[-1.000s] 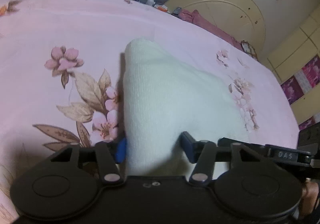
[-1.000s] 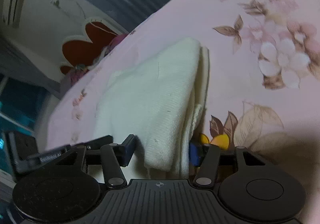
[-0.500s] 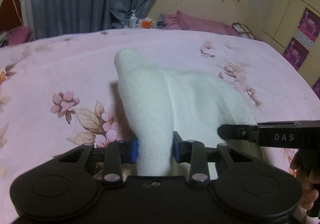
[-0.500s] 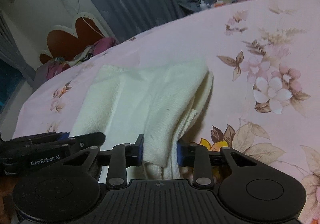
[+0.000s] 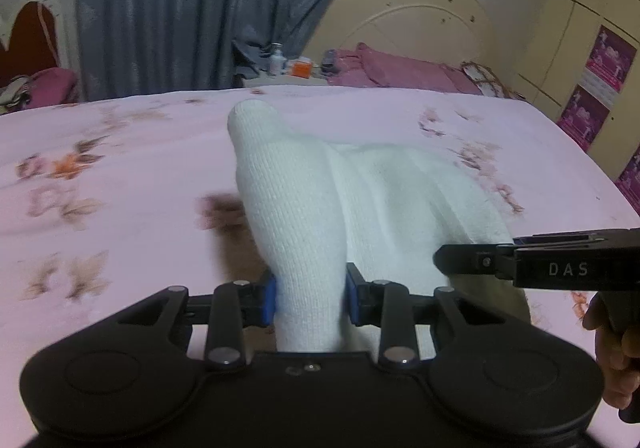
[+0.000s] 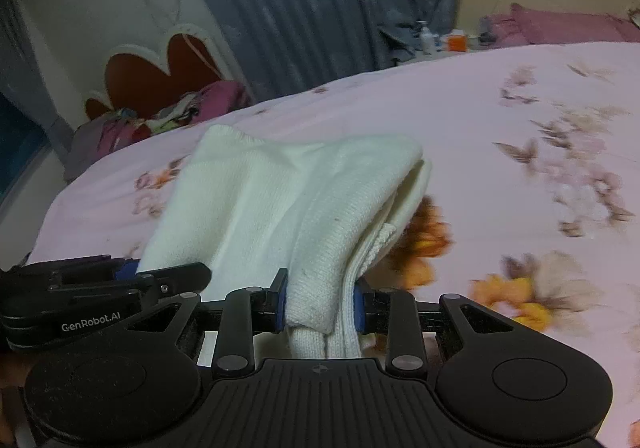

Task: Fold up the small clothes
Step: 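Pinch the bundle's edge with the left gripper while the right gripper pinches its edge, then open both grippers and press the bundle's edge flat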

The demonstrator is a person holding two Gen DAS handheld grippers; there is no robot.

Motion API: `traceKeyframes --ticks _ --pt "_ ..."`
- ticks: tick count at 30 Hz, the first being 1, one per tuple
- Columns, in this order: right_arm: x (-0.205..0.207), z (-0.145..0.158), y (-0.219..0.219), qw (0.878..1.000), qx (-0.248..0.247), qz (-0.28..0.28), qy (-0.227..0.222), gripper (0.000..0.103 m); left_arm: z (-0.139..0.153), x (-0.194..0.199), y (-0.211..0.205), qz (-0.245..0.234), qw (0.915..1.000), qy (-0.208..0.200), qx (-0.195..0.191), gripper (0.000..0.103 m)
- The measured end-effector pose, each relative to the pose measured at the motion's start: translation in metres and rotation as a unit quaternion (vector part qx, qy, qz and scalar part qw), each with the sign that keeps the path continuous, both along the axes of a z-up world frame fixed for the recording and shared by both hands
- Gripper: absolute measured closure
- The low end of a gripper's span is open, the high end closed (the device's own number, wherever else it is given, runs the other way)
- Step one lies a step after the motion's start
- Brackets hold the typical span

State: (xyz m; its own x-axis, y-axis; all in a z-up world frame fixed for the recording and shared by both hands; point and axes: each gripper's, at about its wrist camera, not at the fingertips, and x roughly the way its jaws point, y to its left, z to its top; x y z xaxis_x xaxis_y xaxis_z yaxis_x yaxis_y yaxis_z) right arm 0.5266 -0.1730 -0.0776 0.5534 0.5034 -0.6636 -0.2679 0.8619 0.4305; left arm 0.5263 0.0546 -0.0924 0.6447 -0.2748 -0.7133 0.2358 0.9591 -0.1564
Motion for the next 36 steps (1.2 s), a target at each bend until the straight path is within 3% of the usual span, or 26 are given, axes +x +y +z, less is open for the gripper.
traceKeyframes --ticks 13,20,23,25,28,30,32,34,36 --pt "-0.005 -0.005 0.148 0.998 0.011 0.069 0.0 0.073 0.003 -0.03 0.136 0.061 0.998 0.006 0.013 0.072" --pt "-0.006 -0.018 0.205 0.996 0.006 0.09 0.005 0.073 -0.011 -0.034 0.182 0.074 0.9971 0.022 0.0 0.071" --pt "0.003 -0.034 0.213 0.996 -0.011 0.084 0.017 0.073 -0.035 -0.027 0.19 0.07 0.9967 0.042 -0.004 0.063" --pt "0.009 -0.054 0.213 0.996 -0.016 0.075 0.039 0.073 -0.048 -0.026 0.199 0.083 0.9948 0.046 -0.037 0.051" --pt "0.013 -0.065 0.206 0.996 0.001 0.068 0.05 0.071 -0.051 -0.026 0.209 0.085 0.9942 0.046 -0.047 0.036" --pt "0.014 -0.061 0.205 0.996 -0.003 0.069 0.048 0.066 -0.047 -0.029 0.214 0.084 0.9949 0.039 -0.04 0.033" --pt "0.013 -0.051 0.199 0.998 -0.024 0.05 0.025 0.048 -0.039 -0.035 0.227 0.091 0.9948 0.016 -0.042 0.04" --pt "0.01 -0.037 0.193 0.999 -0.029 0.032 -0.008 0.048 -0.028 -0.033 0.234 0.096 0.9942 -0.018 -0.046 0.064" --pt "0.016 -0.027 0.198 0.998 -0.032 0.036 -0.034 0.05 -0.022 -0.021 0.232 0.084 0.9945 -0.031 -0.054 0.066"
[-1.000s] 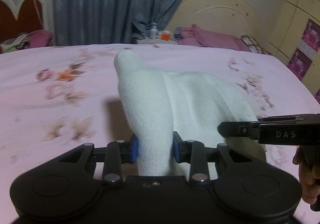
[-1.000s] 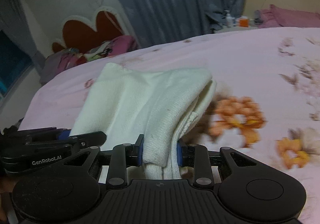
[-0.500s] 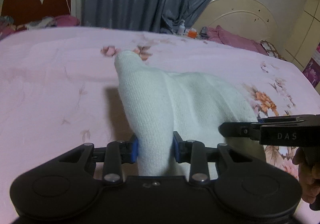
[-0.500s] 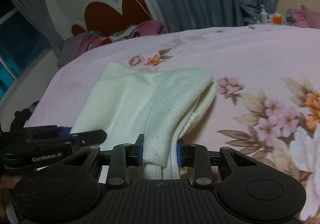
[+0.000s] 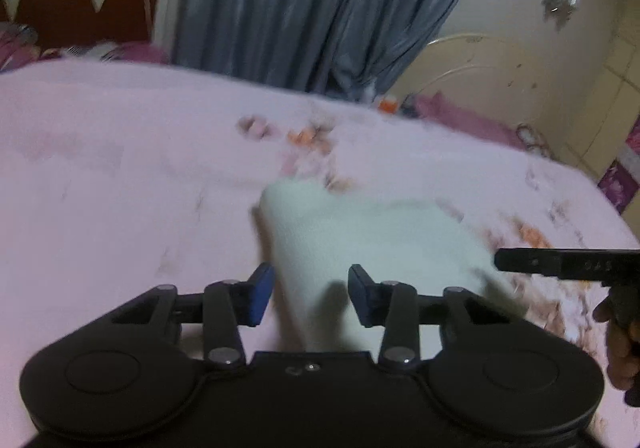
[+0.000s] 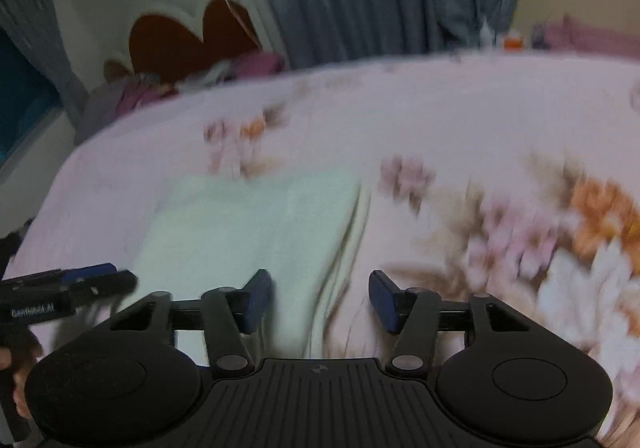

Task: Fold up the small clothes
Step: 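Open both grippers and press the bundle's edge flat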

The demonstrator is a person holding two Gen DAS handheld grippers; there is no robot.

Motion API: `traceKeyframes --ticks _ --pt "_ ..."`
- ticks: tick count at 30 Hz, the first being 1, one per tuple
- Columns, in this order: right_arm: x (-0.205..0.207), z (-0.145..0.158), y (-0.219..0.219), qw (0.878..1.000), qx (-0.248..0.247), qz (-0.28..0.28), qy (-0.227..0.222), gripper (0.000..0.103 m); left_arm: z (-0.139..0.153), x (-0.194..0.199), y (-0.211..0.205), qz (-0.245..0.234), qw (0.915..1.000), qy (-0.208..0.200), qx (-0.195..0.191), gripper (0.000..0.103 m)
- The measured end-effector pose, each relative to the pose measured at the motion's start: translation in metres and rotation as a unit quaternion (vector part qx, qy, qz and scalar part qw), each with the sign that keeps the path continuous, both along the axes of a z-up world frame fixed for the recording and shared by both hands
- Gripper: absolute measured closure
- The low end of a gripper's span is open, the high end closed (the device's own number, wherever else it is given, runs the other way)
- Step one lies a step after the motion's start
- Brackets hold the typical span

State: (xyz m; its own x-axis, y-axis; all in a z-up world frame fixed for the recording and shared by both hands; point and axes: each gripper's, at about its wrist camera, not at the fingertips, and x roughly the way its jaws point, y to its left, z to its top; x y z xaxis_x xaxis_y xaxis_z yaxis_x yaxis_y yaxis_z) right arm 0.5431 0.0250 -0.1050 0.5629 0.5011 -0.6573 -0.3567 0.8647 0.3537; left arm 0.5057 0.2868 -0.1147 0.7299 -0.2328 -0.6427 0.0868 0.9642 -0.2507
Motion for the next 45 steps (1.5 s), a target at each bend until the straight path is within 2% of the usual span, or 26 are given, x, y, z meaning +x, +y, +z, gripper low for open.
traceKeyframes --ticks 2,5,6,7,8,12,14,17,20,22,24,27,32,36,39,42,45 --pt "0.009 0.003 0.016 1.0 -0.006 0.02 -0.012 0.07 0.001 0.015 -0.011 -0.023 0.9997 -0.008 0.004 0.067" --pt "0.024 -0.005 0.044 0.998 -0.041 0.049 -0.026 0.071 -0.007 0.037 -0.032 -0.06 0.9981 -0.001 0.015 0.074" --pt "0.03 -0.013 0.05 0.996 -0.061 0.055 -0.023 0.074 -0.014 0.042 -0.037 -0.068 0.9975 0.009 0.019 0.074" --pt "0.034 -0.023 0.055 0.994 -0.088 0.055 -0.016 0.084 -0.022 0.046 -0.042 -0.073 0.9968 0.021 0.024 0.074" --pt "0.04 -0.032 0.056 0.992 -0.111 0.051 -0.012 0.085 -0.028 0.048 -0.044 -0.075 0.9966 0.025 0.023 0.074" --pt "0.047 -0.041 0.048 0.993 -0.108 0.05 -0.009 0.085 -0.029 0.046 -0.043 -0.07 0.9973 0.023 0.007 0.075" --pt "0.042 -0.037 0.048 0.992 -0.115 0.051 -0.016 0.084 -0.022 0.035 -0.038 -0.066 0.9977 0.014 0.005 0.08" --pt "0.015 -0.019 0.046 0.991 -0.104 0.066 -0.049 0.085 -0.012 0.01 -0.033 -0.064 0.9979 -0.006 -0.003 0.086" --pt "-0.02 -0.01 0.05 0.987 -0.098 0.113 -0.064 0.084 -0.01 -0.016 -0.037 -0.062 0.9979 -0.018 0.0 0.086" --pt "-0.037 -0.019 0.055 0.98 -0.12 0.142 -0.07 0.084 -0.017 -0.027 -0.044 -0.065 0.9978 -0.01 0.009 0.086" --pt "-0.042 -0.033 0.053 0.975 -0.167 0.125 -0.081 0.084 -0.025 -0.034 -0.049 -0.064 0.9978 0.0 0.015 0.086" --pt "-0.037 -0.032 0.039 0.985 -0.134 0.097 -0.049 0.084 -0.019 -0.05 -0.057 -0.06 0.998 -0.004 0.02 0.086" --pt "-0.082 -0.008 0.035 0.981 -0.115 0.138 -0.075 0.084 -0.017 -0.089 -0.067 -0.044 0.9984 -0.002 0.034 0.086" --pt "-0.108 -0.023 0.034 0.977 -0.118 0.169 -0.053 0.084 -0.025 -0.109 -0.069 -0.019 0.9994 0.014 0.027 0.086" --pt "-0.118 -0.045 0.034 0.975 -0.151 0.16 -0.027 0.084 -0.032 -0.117 -0.073 -0.009 0.9988 0.029 0.039 0.086" --pt "-0.121 -0.048 0.029 0.981 -0.135 0.139 -0.019 0.084 -0.032 -0.124 -0.076 0.002 0.9984 0.03 0.047 0.086" --pt "-0.128 -0.038 0.022 0.986 -0.109 0.122 -0.016 0.084 -0.025 -0.133 -0.078 0.01 0.9984 0.026 0.049 0.086"
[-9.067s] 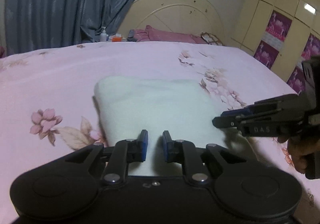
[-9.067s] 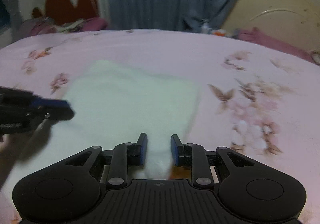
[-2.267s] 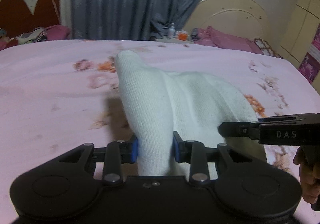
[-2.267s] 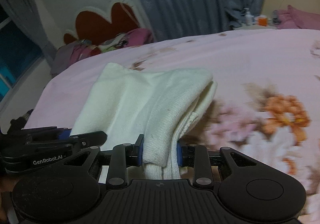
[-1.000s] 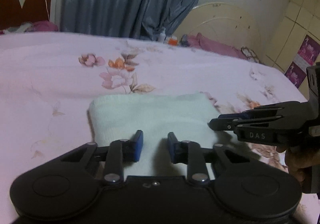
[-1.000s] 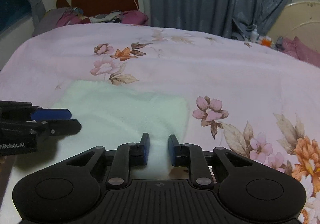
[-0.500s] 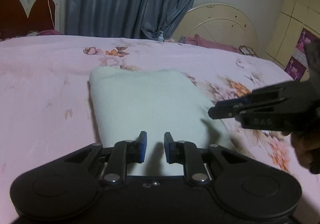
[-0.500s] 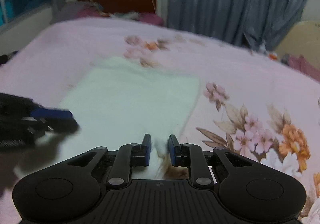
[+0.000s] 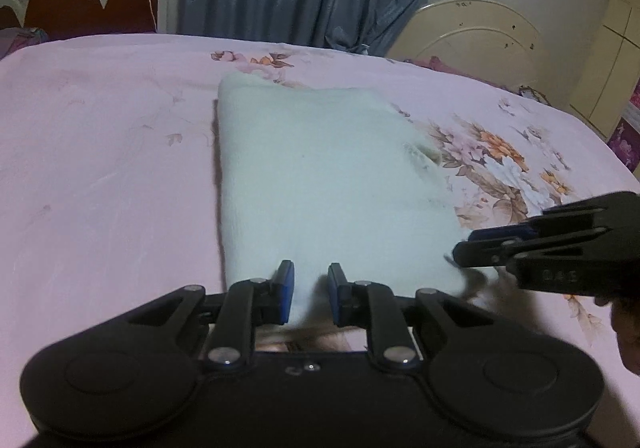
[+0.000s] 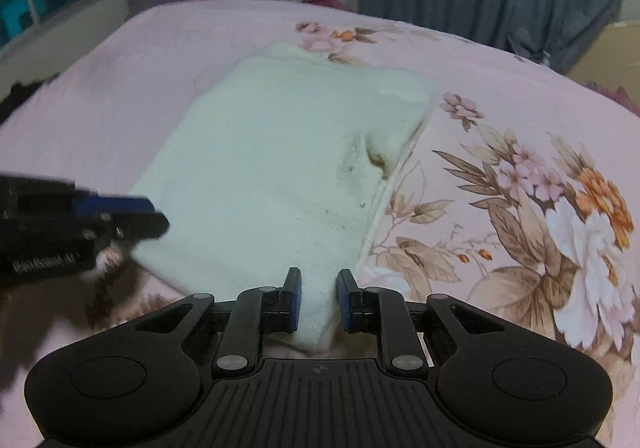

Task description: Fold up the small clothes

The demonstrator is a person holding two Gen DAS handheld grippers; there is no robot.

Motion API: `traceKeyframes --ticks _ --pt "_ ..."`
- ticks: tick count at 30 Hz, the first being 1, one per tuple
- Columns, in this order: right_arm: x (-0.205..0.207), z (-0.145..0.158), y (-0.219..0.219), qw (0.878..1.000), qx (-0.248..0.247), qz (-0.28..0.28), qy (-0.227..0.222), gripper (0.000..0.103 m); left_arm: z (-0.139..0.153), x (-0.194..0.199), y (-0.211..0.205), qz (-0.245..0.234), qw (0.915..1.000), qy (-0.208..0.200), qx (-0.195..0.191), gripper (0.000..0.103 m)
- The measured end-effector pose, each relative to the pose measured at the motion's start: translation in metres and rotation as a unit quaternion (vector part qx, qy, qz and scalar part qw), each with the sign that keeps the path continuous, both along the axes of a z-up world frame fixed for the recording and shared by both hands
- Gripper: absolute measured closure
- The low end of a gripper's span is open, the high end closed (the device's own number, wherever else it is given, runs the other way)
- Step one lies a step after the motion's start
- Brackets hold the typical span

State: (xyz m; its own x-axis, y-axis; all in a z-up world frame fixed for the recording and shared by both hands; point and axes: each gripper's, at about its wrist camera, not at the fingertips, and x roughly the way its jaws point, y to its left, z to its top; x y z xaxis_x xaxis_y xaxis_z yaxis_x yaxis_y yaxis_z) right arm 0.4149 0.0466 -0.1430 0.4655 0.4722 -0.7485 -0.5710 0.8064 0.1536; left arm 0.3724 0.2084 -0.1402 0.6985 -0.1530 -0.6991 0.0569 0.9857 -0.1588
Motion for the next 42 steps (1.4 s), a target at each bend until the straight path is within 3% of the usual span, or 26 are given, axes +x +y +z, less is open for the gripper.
traceKeyframes --ticks 6,8,9,10,11,12,13,14,19,25,32,42 --pt "-0.04 0.03 -0.027 1.0 0.022 -0.02 -0.012 0.084 0.017 -0.034 -0.01 0.001 0.9998 -0.018 0.004 0.086" --pt "-0.052 0.04 -0.038 0.999 0.032 -0.033 -0.016 0.084 0.027 -0.051 -0.015 0.007 0.9996 -0.028 0.007 0.077" --pt "-0.06 0.046 -0.044 0.998 0.038 -0.04 -0.019 0.084 0.032 -0.058 -0.018 0.013 0.9993 -0.035 0.009 0.054" --pt "-0.066 0.05 -0.049 0.998 0.042 -0.048 -0.02 0.084 0.037 -0.068 -0.021 0.024 0.9985 -0.046 0.018 0.02" --pt "-0.073 0.054 -0.054 0.997 0.045 -0.055 -0.02 0.075 0.042 -0.079 -0.025 0.034 0.9971 -0.062 0.029 0.004" --pt "-0.08 0.058 -0.059 0.997 0.045 -0.066 -0.021 0.057 0.046 -0.088 -0.029 0.043 0.9955 -0.075 0.039 0.001" --pt "-0.087 0.062 -0.063 0.995 0.042 -0.082 -0.033 0.007 0.05 -0.096 -0.033 0.048 0.9947 -0.078 0.047 0.001" --pt "-0.095 0.065 -0.067 0.994 0.041 -0.092 -0.051 0.0 0.054 -0.103 -0.035 0.045 0.9954 -0.073 0.044 0.001" --pt "-0.137 0.077 -0.084 0.992 0.026 -0.118 -0.047 0.0 0.075 -0.142 -0.042 0.06 0.996 -0.063 0.021 0.001" --pt "-0.2 0.101 -0.104 0.984 0.039 -0.154 -0.076 0.0 0.107 -0.19 -0.06 0.057 0.994 -0.09 0.024 0.001" --pt "-0.258 0.133 -0.113 0.98 0.051 -0.157 -0.112 0.0 0.13 -0.244 -0.08 0.039 0.9917 -0.116 0.04 0.001" --pt "-0.299 0.152 -0.123 0.974 0.063 -0.173 -0.129 0.0 0.141 -0.271 -0.085 0.039 0.9897 -0.13 0.047 0.001"
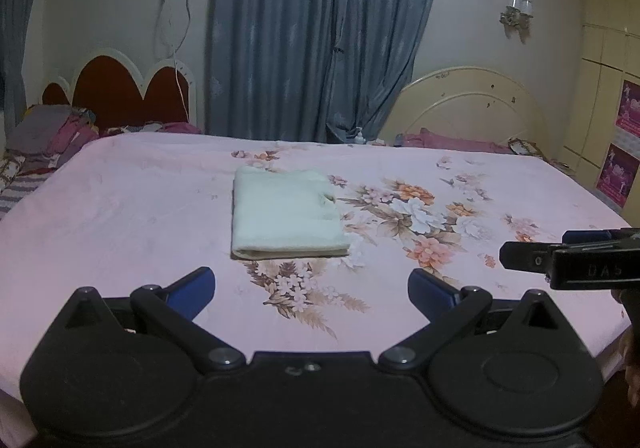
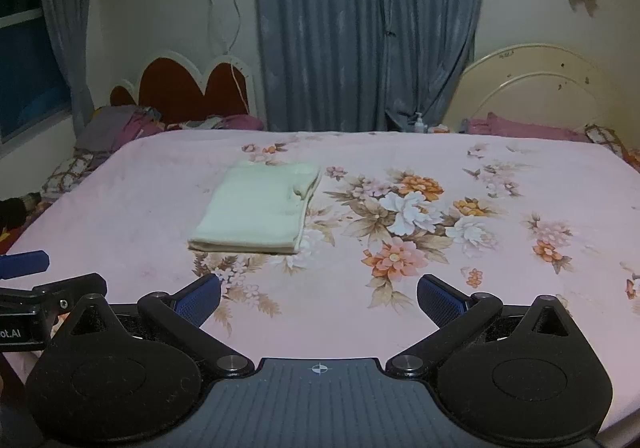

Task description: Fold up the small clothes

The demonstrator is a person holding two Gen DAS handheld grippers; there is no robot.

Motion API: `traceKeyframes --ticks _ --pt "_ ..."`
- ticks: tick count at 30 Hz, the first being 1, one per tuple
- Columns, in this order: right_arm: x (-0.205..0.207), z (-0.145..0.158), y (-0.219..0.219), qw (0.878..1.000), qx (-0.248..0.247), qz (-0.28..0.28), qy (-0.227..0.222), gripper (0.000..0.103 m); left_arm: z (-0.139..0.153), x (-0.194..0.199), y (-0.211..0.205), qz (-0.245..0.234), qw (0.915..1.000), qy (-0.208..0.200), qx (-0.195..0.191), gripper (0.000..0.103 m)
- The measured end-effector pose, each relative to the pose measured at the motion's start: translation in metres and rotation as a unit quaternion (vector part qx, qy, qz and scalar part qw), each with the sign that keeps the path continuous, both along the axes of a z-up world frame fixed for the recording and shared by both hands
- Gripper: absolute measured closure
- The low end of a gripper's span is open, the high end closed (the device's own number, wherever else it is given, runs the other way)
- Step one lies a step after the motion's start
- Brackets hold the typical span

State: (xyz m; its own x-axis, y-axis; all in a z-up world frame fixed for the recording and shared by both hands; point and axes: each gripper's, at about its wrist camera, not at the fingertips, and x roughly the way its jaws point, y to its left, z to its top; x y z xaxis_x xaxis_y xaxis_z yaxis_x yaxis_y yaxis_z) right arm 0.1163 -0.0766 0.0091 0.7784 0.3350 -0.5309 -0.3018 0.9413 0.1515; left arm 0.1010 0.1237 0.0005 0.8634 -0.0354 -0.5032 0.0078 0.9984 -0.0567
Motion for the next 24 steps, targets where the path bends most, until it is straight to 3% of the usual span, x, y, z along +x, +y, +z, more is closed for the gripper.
traceKeyframes --ticks 24 --pt "-0.01 0.014 0.0 1.0 -0.005 0.01 -0.022 0.0 0.006 -0.005 0.004 0.0 0.9999 -0.017 -0.003 0.001"
